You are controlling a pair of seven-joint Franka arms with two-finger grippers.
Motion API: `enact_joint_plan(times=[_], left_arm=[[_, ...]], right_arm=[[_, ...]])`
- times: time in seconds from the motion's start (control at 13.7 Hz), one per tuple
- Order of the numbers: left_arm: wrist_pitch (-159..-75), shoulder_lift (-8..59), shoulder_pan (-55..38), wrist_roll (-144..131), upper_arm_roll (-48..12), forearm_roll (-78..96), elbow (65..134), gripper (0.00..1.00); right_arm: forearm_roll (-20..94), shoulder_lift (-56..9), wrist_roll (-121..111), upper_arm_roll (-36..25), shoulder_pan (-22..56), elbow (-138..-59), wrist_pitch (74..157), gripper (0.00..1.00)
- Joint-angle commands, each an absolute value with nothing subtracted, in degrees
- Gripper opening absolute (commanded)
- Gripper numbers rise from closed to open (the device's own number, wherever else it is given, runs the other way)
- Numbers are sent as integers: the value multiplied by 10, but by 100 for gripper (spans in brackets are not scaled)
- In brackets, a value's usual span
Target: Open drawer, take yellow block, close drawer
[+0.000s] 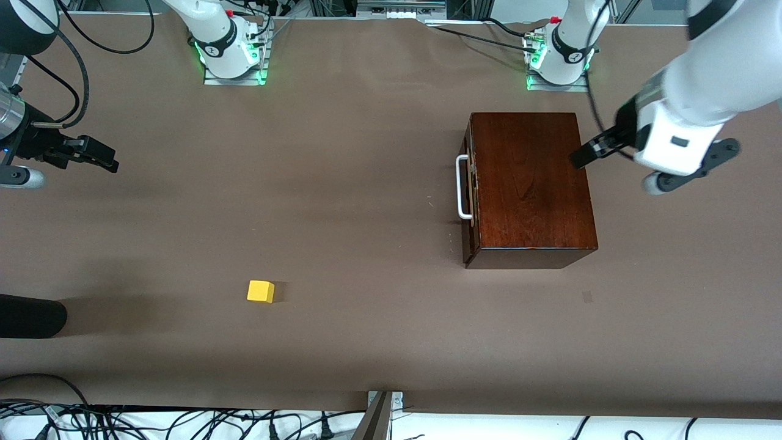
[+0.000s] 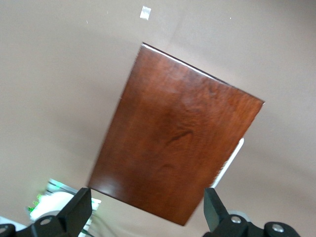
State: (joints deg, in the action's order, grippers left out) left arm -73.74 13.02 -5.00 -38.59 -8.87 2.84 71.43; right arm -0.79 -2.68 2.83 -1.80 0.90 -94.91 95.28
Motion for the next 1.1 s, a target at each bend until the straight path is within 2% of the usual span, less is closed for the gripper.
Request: enact_joint_plan(times=[0.0,0.22,0.44,1.02], left_arm=[[-744,56,-32,-242,-45,40,800,100],[-789,-5,-32,-128,-2,27,884,100],[-855,-47,-31,-65,0,-17,951,100],[-860,-45,-29,-60,0,-24,943,100]], right_arm=[[-2,-25,36,-11,2,-947,953,100],[-2,-25,36,-11,2,-947,954,100],[-2,-25,36,-11,2,-947,954,100],[-2,-25,36,-11,2,-947,954,100]])
